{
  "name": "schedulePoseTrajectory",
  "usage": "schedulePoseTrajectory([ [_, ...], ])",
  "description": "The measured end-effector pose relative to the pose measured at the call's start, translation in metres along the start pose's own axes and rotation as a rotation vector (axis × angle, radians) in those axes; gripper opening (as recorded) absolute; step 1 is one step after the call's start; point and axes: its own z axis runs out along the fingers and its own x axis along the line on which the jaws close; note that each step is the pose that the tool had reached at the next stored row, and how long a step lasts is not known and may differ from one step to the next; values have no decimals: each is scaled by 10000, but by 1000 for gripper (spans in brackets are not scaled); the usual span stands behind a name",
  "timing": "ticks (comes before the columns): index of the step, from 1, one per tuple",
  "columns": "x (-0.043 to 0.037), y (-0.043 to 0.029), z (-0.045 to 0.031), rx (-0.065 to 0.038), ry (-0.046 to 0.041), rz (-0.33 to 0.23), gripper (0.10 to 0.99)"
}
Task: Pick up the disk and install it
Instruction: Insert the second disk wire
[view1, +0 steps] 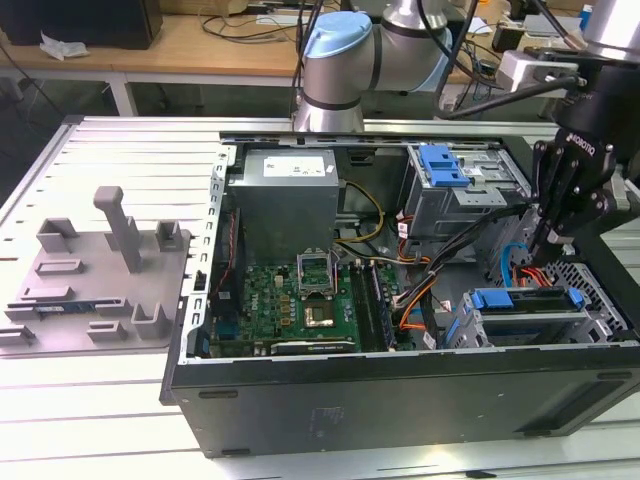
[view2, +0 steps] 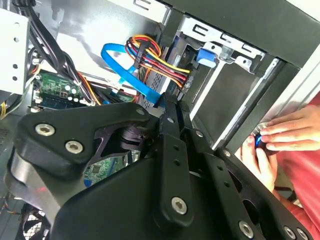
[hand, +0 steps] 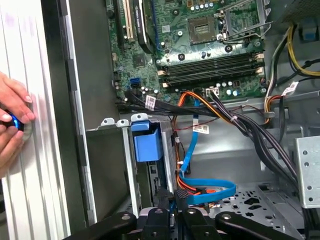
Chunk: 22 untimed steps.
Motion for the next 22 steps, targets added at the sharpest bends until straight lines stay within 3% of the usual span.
schedulePoseTrajectory([
  [6, 138, -14, 29, -53, -404, -5, 161],
  [9, 244, -19, 51, -129, -987, -12, 161],
  [11, 289, -16, 60, -158, -1212, -16, 161],
  [15, 408, 13, 87, -230, -1770, -24, 161],
  [16, 436, 12, 94, -243, -1868, -26, 161],
  [22, 476, 7, 120, -194, -1930, -603, 161],
])
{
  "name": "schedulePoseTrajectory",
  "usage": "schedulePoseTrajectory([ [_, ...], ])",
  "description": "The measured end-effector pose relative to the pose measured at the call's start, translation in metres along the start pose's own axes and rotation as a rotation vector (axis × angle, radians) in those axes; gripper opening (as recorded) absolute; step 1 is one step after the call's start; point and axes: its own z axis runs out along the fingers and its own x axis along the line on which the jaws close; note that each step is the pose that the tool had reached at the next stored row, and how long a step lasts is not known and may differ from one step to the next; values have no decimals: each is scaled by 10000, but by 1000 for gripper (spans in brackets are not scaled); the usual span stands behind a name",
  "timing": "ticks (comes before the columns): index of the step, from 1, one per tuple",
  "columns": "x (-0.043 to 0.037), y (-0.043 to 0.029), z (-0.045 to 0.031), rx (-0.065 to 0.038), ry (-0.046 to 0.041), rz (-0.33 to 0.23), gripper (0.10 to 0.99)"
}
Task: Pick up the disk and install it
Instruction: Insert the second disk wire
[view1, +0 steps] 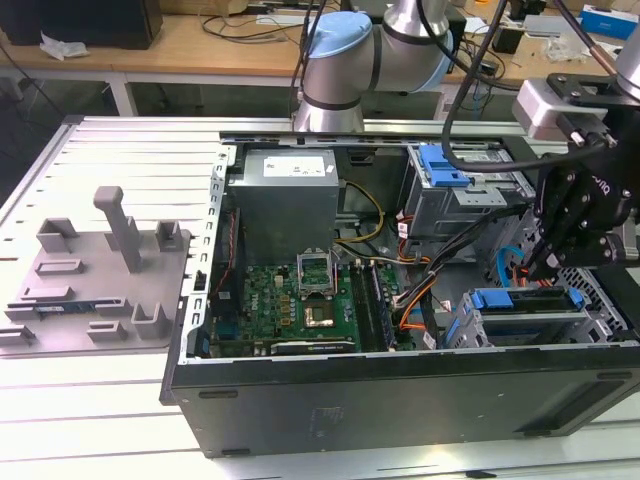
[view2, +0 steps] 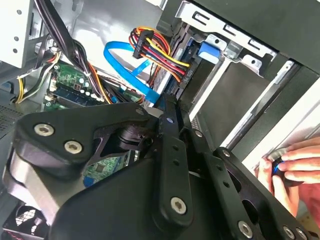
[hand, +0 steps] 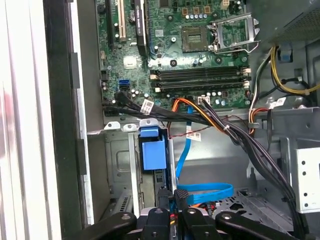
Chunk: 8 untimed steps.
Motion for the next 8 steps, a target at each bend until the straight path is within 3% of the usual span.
schedulePoseTrajectory([
  [8, 14, -9, 13, -1, 1, -36, 161],
])
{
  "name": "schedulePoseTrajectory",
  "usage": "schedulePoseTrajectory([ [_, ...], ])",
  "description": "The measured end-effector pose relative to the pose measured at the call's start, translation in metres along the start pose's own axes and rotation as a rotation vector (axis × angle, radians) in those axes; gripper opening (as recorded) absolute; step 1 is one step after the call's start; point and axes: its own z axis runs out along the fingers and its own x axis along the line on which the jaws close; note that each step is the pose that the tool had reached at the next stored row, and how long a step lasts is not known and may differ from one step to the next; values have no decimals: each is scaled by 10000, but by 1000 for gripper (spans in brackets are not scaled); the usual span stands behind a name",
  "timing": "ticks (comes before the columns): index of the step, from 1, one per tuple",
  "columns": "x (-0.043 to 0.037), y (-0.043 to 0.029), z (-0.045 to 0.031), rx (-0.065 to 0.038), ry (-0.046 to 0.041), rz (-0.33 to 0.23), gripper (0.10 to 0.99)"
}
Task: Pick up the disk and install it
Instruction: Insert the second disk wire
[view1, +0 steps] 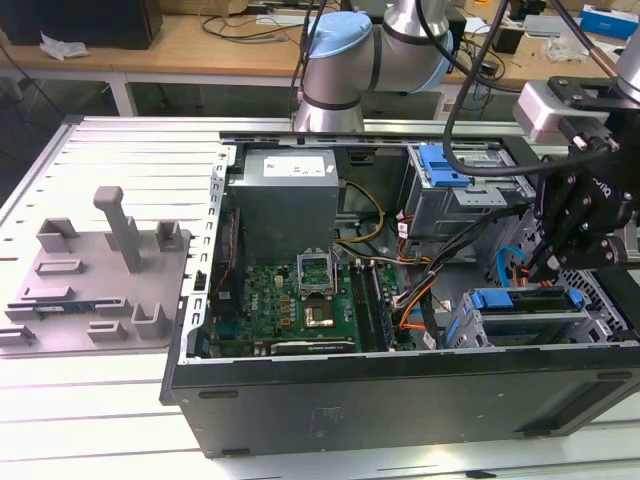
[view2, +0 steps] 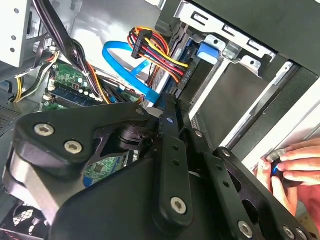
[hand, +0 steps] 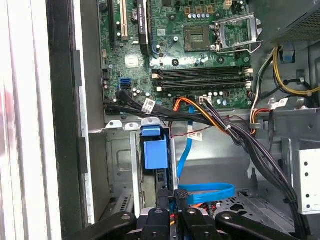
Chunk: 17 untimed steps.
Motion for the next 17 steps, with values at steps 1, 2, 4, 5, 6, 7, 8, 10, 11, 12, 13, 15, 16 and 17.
schedulePoseTrajectory([
  [1, 1, -2, 2, 0, 0, -1, 161],
  [2, 2, -3, 4, 1, 1, -1, 161],
  [4, 5, -4, 9, 0, 2, 0, 161],
  [5, 7, -5, 13, 1, 2, -1, 161],
  [6, 9, -5, 17, 0, 0, -1, 161],
  [7, 11, -5, 21, 0, 1, -1, 161],
  [8, 14, -6, 26, 0, 0, -1, 161],
  [10, 16, -6, 31, 1, 1, -1, 161],
  [11, 18, -7, 36, 0, 0, -1, 161],
  [12, 20, -8, 42, 0, -1, -1, 161],
  [13, 24, -8, 49, 1, 0, -1, 161],
  [15, 33, -11, 64, 0, -2, -1, 161],
  [16, 37, -12, 70, 0, 0, -1, 161],
  [17, 37, -13, 77, 0, 0, -1, 161],
])
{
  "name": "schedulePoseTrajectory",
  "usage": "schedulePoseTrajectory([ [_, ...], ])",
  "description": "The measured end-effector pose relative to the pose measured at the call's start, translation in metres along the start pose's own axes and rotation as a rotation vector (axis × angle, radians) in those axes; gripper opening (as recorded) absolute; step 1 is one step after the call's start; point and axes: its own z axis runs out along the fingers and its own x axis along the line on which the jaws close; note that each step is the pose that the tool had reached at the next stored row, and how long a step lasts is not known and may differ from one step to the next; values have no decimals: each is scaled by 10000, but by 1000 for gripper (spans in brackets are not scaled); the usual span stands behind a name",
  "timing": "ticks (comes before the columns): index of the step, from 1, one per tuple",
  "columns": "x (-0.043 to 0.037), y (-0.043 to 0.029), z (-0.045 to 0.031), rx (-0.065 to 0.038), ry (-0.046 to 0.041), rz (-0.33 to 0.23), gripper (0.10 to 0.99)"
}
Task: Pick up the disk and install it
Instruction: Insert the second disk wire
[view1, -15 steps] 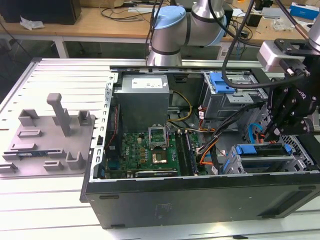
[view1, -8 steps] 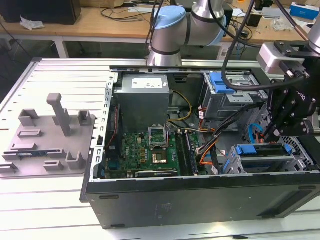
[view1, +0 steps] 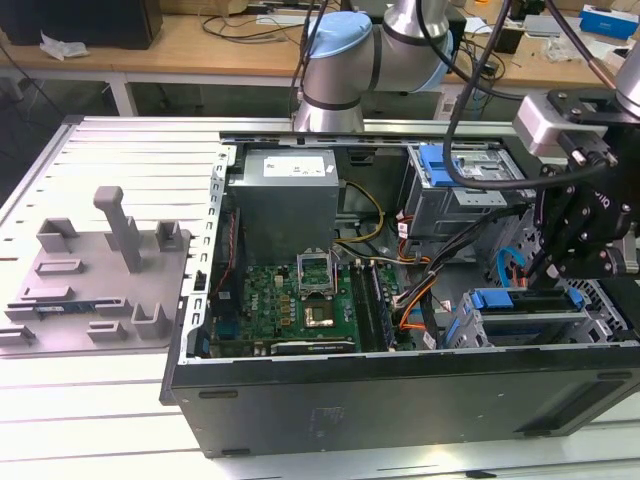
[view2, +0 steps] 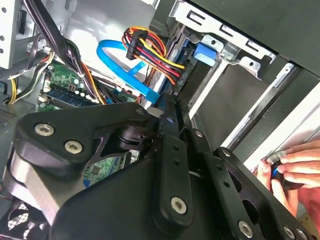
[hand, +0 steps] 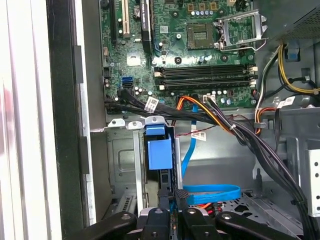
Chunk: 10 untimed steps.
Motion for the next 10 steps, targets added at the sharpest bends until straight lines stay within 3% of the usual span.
schedulePoseTrajectory([
  [10, -9, -10, 32, -3, 2, -8, 161],
])
